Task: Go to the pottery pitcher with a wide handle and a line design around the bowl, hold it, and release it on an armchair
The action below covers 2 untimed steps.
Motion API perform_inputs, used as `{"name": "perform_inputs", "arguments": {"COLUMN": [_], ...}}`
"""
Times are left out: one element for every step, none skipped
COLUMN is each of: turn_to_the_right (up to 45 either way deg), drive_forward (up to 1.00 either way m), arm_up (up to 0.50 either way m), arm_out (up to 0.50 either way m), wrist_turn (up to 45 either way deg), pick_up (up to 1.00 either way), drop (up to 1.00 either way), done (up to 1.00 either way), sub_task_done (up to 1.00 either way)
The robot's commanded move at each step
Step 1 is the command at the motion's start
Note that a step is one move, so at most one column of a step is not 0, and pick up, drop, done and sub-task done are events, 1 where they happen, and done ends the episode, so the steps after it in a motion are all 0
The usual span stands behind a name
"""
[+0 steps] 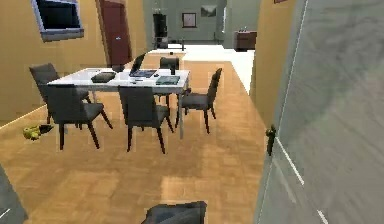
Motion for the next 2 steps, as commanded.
{"name": "perform_inputs", "arguments": {"turn_to_the_right": [0.0, 3.0], "drive_forward": [1.0, 0.0], "arm_up": [0.0, 0.0], "arm_out": [0.0, 0.0], "wrist_turn": [0.0, 0.0], "pick_up": [0.0, 0.0], "drop": [0.0, 0.0], "done": [0.0, 0.0], "sub_task_done": [0.0, 0.0]}}
